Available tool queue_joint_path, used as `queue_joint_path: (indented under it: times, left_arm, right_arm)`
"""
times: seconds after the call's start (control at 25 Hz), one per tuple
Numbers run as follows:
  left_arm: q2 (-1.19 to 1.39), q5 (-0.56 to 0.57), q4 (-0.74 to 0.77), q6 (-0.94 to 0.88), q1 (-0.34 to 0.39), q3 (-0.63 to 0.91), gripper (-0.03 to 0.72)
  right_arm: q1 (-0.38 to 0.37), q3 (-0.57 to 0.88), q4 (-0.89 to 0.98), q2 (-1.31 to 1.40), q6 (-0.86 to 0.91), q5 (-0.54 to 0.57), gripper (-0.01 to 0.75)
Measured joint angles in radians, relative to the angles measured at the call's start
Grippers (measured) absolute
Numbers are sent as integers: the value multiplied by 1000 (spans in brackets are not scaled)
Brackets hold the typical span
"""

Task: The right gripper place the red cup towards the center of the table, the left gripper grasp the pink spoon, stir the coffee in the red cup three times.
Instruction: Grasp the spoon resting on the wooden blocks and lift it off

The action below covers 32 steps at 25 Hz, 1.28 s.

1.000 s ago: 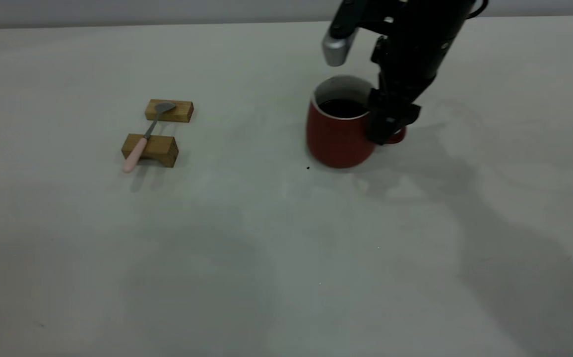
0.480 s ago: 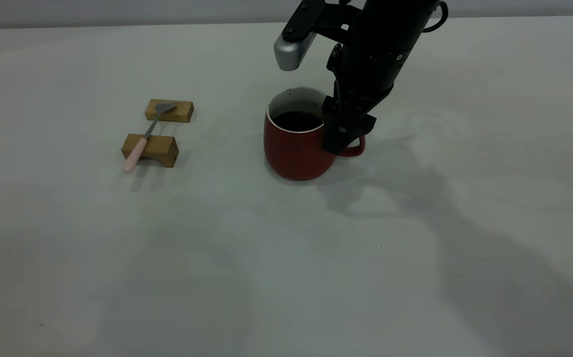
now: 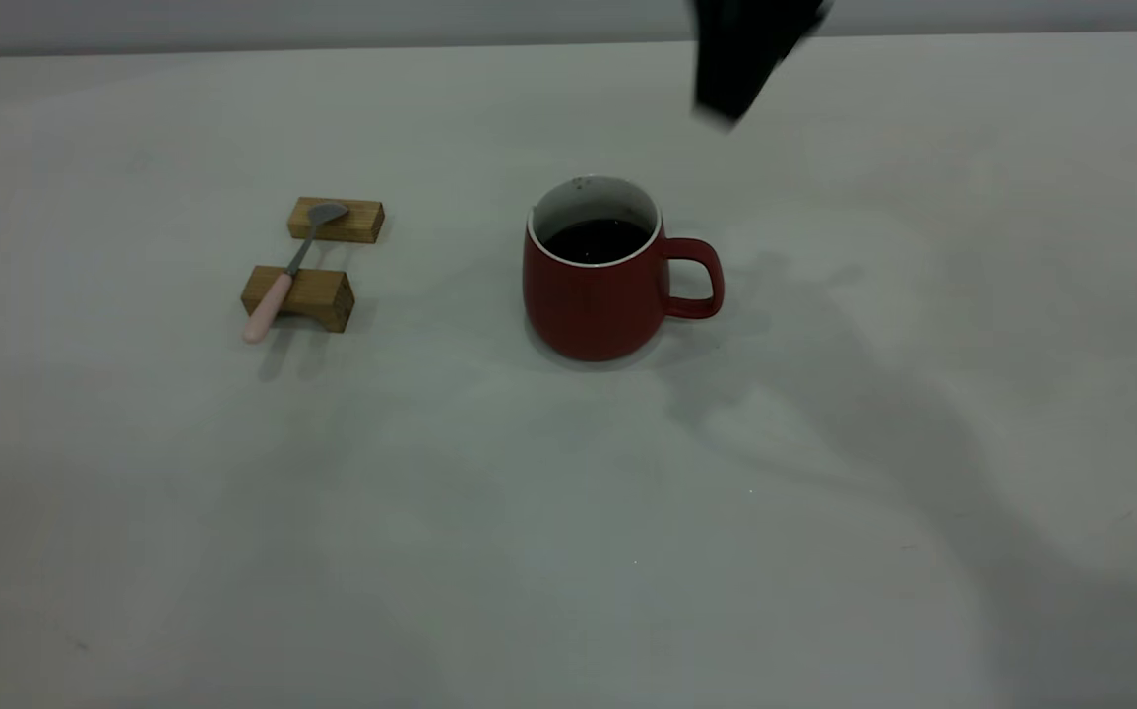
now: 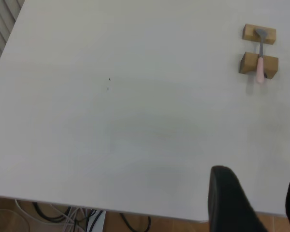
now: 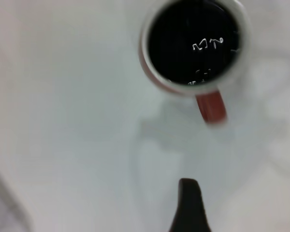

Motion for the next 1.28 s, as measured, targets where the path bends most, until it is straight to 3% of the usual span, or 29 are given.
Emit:
queue_joint_path:
  times: [0.2, 0.28, 0.56, 0.88, 1.04, 1.28]
  left_arm:
    - [0, 0, 0, 0, 0, 0, 369]
    - [0, 0, 0, 0, 0, 0, 369]
    - [0, 0, 0, 0, 0, 0, 369]
    - [0, 0, 0, 0, 0, 0, 369]
    - [0, 0, 0, 0, 0, 0, 369]
    - [0, 0, 0, 0, 0, 0, 369]
  right_arm:
    - [-3, 0, -79, -227, 271, 244, 614]
    - [-3, 1, -104, -310, 358, 291, 614]
    - [-3, 116, -165, -562, 500, 308, 608]
    - [-10, 471, -228, -904, 740, 317, 608]
    - [-112, 667, -226, -1089, 779, 303, 604]
    - [-300, 907, -182, -1409, 751, 191, 600]
